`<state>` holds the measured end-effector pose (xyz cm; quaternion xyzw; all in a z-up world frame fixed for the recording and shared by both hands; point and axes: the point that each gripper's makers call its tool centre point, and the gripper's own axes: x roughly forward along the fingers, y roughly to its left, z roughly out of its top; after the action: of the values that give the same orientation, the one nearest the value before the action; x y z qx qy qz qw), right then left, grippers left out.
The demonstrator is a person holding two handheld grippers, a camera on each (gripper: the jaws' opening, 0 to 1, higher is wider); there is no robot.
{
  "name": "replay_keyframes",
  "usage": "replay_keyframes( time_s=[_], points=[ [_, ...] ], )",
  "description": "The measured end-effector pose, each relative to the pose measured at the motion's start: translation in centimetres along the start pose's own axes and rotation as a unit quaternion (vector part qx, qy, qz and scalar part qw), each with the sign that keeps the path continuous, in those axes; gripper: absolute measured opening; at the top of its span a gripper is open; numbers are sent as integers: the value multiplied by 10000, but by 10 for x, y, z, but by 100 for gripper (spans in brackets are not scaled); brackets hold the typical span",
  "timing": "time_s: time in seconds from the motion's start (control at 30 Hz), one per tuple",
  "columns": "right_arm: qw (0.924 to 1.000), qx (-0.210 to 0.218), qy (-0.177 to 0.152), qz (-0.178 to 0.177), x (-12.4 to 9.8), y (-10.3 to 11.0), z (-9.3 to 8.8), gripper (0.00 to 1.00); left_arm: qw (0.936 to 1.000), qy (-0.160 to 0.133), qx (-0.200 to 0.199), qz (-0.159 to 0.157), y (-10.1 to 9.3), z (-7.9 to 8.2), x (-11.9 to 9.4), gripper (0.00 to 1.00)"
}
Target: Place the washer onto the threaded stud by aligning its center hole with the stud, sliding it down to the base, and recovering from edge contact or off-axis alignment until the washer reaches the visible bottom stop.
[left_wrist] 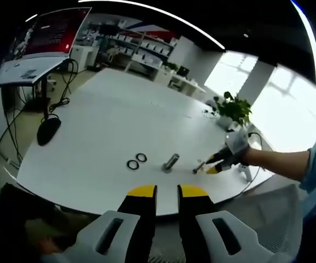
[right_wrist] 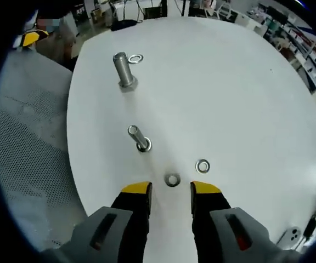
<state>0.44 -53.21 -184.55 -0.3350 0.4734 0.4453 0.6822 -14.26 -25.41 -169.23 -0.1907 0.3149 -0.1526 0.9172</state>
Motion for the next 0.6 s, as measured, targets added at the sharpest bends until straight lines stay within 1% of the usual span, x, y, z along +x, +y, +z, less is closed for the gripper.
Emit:
replay_keyframes(
  time_s=[0.13, 0.27, 0.43, 0.6],
  points=[
    [10000, 9, 75, 9, 2, 1, -5, 30, 10000, -12, 2, -6, 0, 0, 0, 12],
    [9999, -19, 136, 100, 4, 5, -7, 30, 10000, -16, 2, -7, 0, 1, 0, 12],
    [9998, -29, 147, 104, 7, 5, -5, 29, 10000, -1, -6, -18, -1, 0, 0, 13],
    [9998, -69, 103, 127, 9, 1, 1, 26, 10000, -1, -15, 15, 0, 0, 0, 13]
  ],
)
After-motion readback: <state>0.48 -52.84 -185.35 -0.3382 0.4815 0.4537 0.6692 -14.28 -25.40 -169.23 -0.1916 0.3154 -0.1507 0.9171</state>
